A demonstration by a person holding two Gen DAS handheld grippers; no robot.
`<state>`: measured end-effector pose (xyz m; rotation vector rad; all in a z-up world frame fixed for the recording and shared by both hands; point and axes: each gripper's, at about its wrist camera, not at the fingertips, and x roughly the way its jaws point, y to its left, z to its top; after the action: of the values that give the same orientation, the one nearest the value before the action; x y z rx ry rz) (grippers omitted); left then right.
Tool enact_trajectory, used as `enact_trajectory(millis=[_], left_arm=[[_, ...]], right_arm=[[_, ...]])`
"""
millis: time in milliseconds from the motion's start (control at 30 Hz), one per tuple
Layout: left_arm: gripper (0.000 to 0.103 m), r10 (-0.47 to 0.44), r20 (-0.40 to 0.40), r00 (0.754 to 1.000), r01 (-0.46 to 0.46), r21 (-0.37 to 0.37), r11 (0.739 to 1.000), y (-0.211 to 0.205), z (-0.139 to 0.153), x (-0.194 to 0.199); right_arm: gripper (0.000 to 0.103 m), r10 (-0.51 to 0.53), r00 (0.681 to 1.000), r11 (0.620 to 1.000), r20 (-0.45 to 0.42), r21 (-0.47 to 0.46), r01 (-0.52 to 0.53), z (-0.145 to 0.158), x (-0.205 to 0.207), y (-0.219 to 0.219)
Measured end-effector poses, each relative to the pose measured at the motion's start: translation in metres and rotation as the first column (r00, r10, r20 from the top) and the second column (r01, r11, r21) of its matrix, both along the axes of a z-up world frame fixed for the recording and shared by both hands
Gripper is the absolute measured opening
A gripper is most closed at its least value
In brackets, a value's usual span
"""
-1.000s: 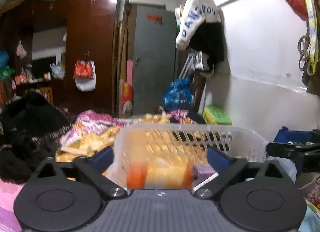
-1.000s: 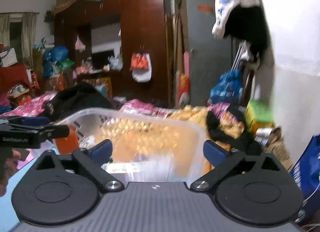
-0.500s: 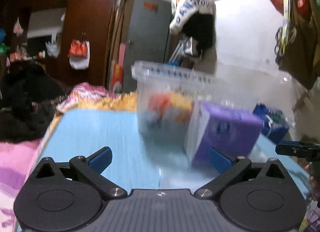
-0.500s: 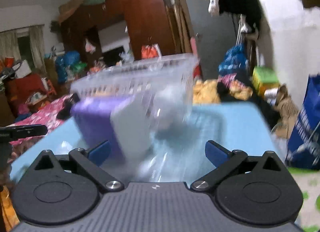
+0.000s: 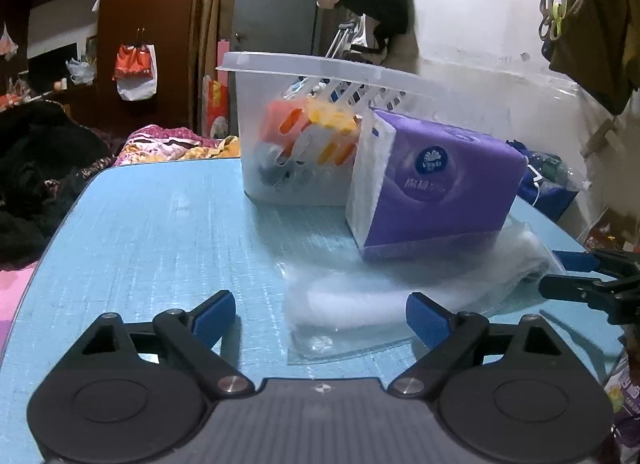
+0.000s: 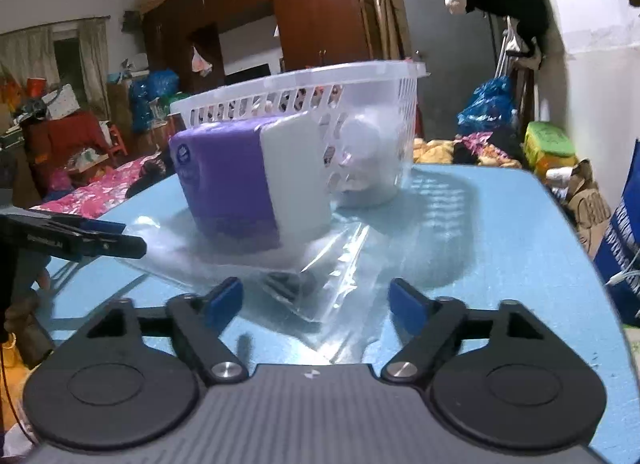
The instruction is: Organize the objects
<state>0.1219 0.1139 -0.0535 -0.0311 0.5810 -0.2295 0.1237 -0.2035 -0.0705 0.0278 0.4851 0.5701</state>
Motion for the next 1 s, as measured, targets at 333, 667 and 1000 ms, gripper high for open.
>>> enact_trajectory(millis=[333,667,1000], left_arm=[[0.073,0.005,0.022,1.000,-0.006,0.046,0.999,-0.015,0.000,0.001],[0.028,0.015,0.082,0.996,-0.015,-0.003,1.000,-0.010,0.000,-0.008],[0.007,0.017,0.209,0.978,-0.018,0.003,1.000,-0.006,0.005,-0.029]], right_arm=[[0.056,-0.005,1.000,1.000,0.001,0.016,0.005,-0.004,0.000,0.001],[0.012,0.006,0.999,0.999,0.044,0.036,-0.007,-0.006,-0.008,0.000],[0.008,0.006,0.993,0.999,0.114,0.041,-0.010,0.004,-0.026,-0.003]])
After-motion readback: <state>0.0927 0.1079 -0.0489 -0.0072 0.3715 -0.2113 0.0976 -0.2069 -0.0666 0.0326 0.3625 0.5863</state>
